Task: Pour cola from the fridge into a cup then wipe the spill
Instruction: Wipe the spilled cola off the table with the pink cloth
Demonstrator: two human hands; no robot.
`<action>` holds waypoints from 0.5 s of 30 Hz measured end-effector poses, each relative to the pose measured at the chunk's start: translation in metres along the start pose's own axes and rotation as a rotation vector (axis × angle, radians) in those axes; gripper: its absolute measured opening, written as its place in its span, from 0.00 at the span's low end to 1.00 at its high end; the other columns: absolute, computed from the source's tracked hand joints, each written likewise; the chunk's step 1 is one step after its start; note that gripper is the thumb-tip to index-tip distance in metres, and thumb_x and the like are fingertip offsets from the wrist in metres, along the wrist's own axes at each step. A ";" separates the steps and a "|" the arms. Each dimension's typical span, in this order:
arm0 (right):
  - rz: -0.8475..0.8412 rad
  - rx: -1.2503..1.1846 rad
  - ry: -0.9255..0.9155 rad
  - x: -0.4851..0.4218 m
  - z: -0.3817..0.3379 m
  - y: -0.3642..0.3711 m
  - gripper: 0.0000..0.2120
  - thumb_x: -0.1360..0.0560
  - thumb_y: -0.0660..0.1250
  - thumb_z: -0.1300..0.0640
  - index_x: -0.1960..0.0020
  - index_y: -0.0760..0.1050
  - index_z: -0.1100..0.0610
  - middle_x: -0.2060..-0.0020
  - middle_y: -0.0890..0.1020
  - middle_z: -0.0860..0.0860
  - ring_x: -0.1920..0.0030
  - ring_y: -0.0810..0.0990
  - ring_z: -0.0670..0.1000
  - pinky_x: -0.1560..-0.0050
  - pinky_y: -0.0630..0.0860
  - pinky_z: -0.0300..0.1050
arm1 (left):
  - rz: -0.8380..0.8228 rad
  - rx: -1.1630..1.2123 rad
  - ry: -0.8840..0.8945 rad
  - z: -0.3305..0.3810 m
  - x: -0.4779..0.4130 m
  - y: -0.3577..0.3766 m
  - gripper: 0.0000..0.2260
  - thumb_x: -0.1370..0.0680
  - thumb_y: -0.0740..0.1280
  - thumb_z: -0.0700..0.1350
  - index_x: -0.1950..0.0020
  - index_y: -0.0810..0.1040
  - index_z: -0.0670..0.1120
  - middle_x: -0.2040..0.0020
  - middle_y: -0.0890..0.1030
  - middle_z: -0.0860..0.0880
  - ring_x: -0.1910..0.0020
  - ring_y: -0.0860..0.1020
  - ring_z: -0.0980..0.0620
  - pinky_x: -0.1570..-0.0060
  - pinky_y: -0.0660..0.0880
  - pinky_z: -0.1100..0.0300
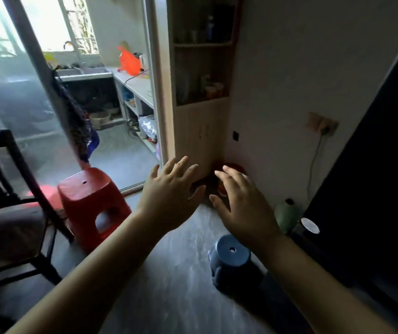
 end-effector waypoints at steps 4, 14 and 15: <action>-0.019 -0.019 -0.134 -0.052 -0.070 0.036 0.28 0.25 0.52 0.41 0.31 0.68 0.55 0.32 0.71 0.53 0.32 0.68 0.53 0.38 0.67 0.49 | -0.004 -0.047 -0.121 -0.087 0.012 -0.012 0.35 0.27 0.40 0.64 0.27 0.66 0.50 0.26 0.66 0.46 0.26 0.63 0.44 0.30 0.60 0.43; -0.177 -0.168 -0.397 -0.139 -0.226 0.174 0.29 0.26 0.52 0.42 0.32 0.69 0.57 0.34 0.73 0.56 0.34 0.71 0.55 0.36 0.68 0.48 | -0.086 -0.092 -0.486 -0.300 0.080 0.001 0.33 0.25 0.42 0.64 0.25 0.61 0.50 0.25 0.64 0.46 0.25 0.61 0.46 0.29 0.59 0.45; -0.198 -0.187 -0.429 -0.146 -0.244 0.187 0.30 0.26 0.51 0.41 0.31 0.68 0.57 0.34 0.73 0.55 0.33 0.71 0.55 0.36 0.67 0.47 | -0.101 -0.104 -0.531 -0.321 0.089 0.002 0.30 0.22 0.46 0.64 0.24 0.59 0.50 0.24 0.61 0.47 0.24 0.58 0.46 0.28 0.57 0.46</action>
Point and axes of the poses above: each hand's wrist, its own x-axis away from the middle knuckle, its own y-axis out of the palm, z = x × y, the point moved 10 cm from there along -x, towards the middle knuckle
